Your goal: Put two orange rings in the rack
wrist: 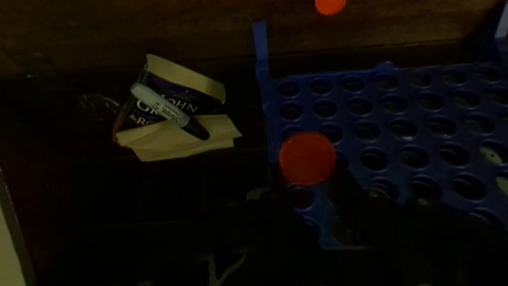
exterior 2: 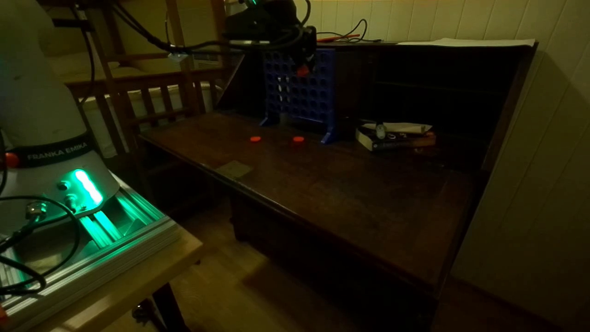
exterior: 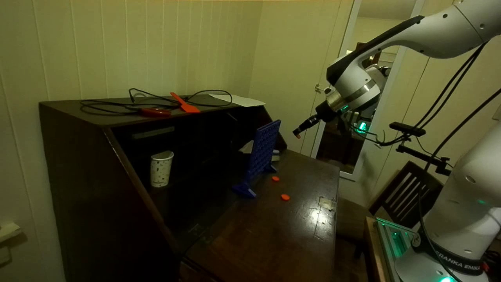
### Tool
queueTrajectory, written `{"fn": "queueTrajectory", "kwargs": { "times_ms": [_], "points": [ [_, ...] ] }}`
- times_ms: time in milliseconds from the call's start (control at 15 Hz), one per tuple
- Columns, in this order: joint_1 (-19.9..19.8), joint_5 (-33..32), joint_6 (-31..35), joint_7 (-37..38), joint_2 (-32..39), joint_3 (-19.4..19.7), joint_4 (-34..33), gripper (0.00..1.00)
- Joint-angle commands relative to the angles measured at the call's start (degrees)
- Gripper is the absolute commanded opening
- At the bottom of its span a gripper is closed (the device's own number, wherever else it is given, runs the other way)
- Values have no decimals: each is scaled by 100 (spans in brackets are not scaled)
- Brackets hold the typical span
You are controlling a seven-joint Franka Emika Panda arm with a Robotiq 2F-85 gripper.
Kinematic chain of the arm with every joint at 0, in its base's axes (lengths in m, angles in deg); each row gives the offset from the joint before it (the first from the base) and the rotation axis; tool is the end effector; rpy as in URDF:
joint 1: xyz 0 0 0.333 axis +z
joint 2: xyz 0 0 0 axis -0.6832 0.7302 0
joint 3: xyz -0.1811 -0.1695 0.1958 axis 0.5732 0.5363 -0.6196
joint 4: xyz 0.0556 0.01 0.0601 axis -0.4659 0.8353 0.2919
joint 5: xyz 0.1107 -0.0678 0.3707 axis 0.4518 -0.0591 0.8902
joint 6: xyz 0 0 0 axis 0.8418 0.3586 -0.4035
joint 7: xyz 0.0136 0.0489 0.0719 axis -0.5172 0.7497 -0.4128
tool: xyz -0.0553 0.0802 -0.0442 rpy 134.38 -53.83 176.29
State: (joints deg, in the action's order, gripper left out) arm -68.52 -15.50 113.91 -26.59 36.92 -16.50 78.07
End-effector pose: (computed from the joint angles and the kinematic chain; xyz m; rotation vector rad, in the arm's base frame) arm 0.3537 -0.2664 0.3776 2.9075 -0.1776 1.0776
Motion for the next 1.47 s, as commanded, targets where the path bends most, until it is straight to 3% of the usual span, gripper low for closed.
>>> {"fn": "queueTrajectory", "kwargs": {
  "times_ms": [0,467,1133,1200,1400],
  "points": [
    [250,938,-102,-841,-432,260,67,9],
    [529,2741,23,-2267,-480,341,-180,9],
    [326,4961,-380,-4842,-224,295,-582,9],
    [381,4623,-231,-4420,-374,267,-459,34],
    [371,4747,-262,-4603,-317,272,-469,34]
  ]
}}
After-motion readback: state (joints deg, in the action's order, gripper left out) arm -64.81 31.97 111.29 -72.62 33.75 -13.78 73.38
